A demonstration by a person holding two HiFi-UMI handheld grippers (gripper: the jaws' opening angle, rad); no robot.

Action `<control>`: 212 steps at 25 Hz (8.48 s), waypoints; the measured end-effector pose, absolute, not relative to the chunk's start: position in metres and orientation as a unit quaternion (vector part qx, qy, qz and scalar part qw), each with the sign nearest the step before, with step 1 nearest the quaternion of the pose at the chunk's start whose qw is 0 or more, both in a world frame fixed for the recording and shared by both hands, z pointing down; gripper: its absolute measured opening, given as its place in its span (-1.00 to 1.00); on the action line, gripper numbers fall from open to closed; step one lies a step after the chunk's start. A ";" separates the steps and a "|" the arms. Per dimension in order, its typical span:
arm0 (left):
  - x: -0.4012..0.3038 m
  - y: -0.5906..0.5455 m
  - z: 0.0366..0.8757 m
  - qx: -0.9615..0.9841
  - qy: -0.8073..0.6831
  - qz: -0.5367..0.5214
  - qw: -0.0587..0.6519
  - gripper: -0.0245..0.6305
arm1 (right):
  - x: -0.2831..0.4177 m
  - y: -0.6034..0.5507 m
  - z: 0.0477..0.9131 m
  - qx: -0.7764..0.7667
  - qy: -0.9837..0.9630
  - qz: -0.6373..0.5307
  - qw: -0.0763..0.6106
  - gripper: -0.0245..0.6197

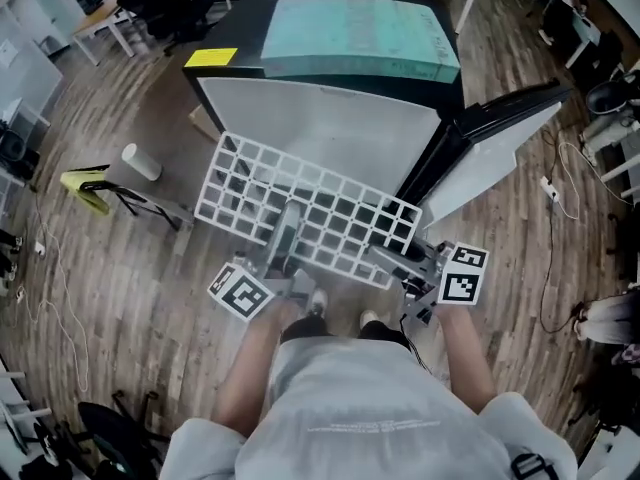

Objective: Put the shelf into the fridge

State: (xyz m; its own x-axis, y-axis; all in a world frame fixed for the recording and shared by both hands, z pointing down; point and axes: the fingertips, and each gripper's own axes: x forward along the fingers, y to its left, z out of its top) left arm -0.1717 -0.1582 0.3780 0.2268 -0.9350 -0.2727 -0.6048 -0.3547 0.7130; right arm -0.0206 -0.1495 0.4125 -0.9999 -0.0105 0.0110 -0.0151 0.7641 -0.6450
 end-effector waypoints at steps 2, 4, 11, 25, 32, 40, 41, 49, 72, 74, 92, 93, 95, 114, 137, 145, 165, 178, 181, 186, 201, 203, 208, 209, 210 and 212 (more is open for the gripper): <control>-0.173 -0.168 0.392 0.750 -0.505 -0.345 0.253 -0.73 | -0.021 -0.153 0.419 0.033 -0.939 0.343 0.007 -0.64; -0.176 -0.174 0.404 0.748 -0.496 -0.347 0.271 -0.72 | -0.024 -0.156 0.425 0.051 -0.938 0.342 0.015 -0.62; -0.178 -0.191 0.432 0.739 -0.474 -0.346 0.330 -0.72 | -0.026 -0.164 0.439 0.113 -0.921 0.371 0.037 -0.60; -0.183 -0.205 0.472 0.687 -0.464 -0.379 0.410 -0.71 | -0.037 -0.198 0.462 0.160 -0.902 0.395 0.073 -0.50; -0.185 -0.211 0.483 0.705 -0.479 -0.330 0.406 -0.71 | -0.037 -0.212 0.474 0.155 -0.893 0.420 0.056 -0.49; -0.197 -0.218 0.489 0.706 -0.484 -0.325 0.402 -0.71 | -0.047 -0.220 0.475 0.165 -0.890 0.421 0.055 -0.49; -0.199 -0.218 0.488 0.706 -0.483 -0.328 0.402 -0.71 | -0.049 -0.221 0.474 0.166 -0.891 0.420 0.054 -0.49; -0.200 -0.222 0.482 0.700 -0.471 -0.338 0.417 -0.71 | -0.055 -0.232 0.474 0.188 -0.882 0.431 0.033 -0.49; -0.198 -0.234 0.485 0.710 -0.454 -0.317 0.435 -0.71 | -0.059 -0.257 0.488 0.234 -0.842 0.486 -0.019 -0.50; -0.199 -0.234 0.485 0.714 -0.458 -0.312 0.428 -0.71 | -0.059 -0.257 0.487 0.232 -0.844 0.483 -0.021 -0.51; -0.194 -0.240 0.482 0.697 -0.451 -0.339 0.442 -0.71 | -0.058 -0.268 0.484 0.236 -0.840 0.487 -0.034 -0.55; -0.195 -0.240 0.482 0.697 -0.452 -0.339 0.442 -0.71 | -0.058 -0.269 0.483 0.236 -0.841 0.486 -0.034 -0.55; -0.194 -0.241 0.482 0.695 -0.452 -0.339 0.445 -0.71 | -0.059 -0.270 0.481 0.233 -0.843 0.483 -0.035 -0.55; -0.195 -0.251 0.478 0.665 -0.424 -0.385 0.479 -0.75 | -0.028 -0.220 0.494 0.197 -0.836 0.497 -0.127 -0.30; -0.197 -0.279 0.477 0.668 -0.439 -0.371 0.471 -0.75 | -0.035 -0.249 0.480 0.225 -0.835 0.496 -0.083 -0.61; -0.201 -0.285 0.483 0.675 -0.460 -0.349 0.460 -0.75 | -0.037 -0.259 0.481 0.234 -0.834 0.494 -0.075 -0.60; -0.229 -0.239 0.484 0.685 -0.461 -0.319 0.465 -0.72 | -0.043 -0.232 0.486 0.262 -0.819 0.500 -0.104 -0.65; -0.235 -0.238 0.489 0.684 -0.480 -0.273 0.477 -0.74 | -0.034 -0.233 0.497 0.333 -0.774 0.533 -0.078 -0.65; -0.236 -0.240 0.488 0.687 -0.478 -0.273 0.474 -0.74 | -0.033 -0.235 0.497 0.343 -0.768 0.534 -0.079 -0.65; -0.239 -0.252 0.485 0.685 -0.482 -0.272 0.474 -0.74 | -0.035 -0.248 0.494 0.362 -0.760 0.533 -0.086 -0.64; -0.242 -0.294 0.484 0.674 -0.492 -0.279 0.476 -0.74 | -0.042 -0.291 0.486 0.391 -0.748 0.523 -0.124 -0.64; -0.243 -0.296 0.484 0.670 -0.493 -0.282 0.478 -0.74 | -0.047 -0.292 0.484 0.382 -0.752 0.520 -0.134 -0.64; -0.243 -0.301 0.485 0.666 -0.492 -0.287 0.481 -0.74 | -0.061 -0.287 0.488 0.373 -0.764 0.513 -0.117 -0.64; -0.243 -0.302 0.485 0.667 -0.491 -0.288 0.481 -0.74 | -0.061 -0.289 0.488 0.376 -0.763 0.512 -0.117 -0.64; -0.242 -0.303 0.485 0.668 -0.491 -0.287 0.480 -0.74 | -0.061 -0.290 0.488 0.379 -0.763 0.511 -0.116 -0.64; -0.243 -0.306 0.485 0.668 -0.492 -0.286 0.478 -0.74 | -0.061 -0.293 0.488 0.387 -0.764 0.504 -0.109 -0.64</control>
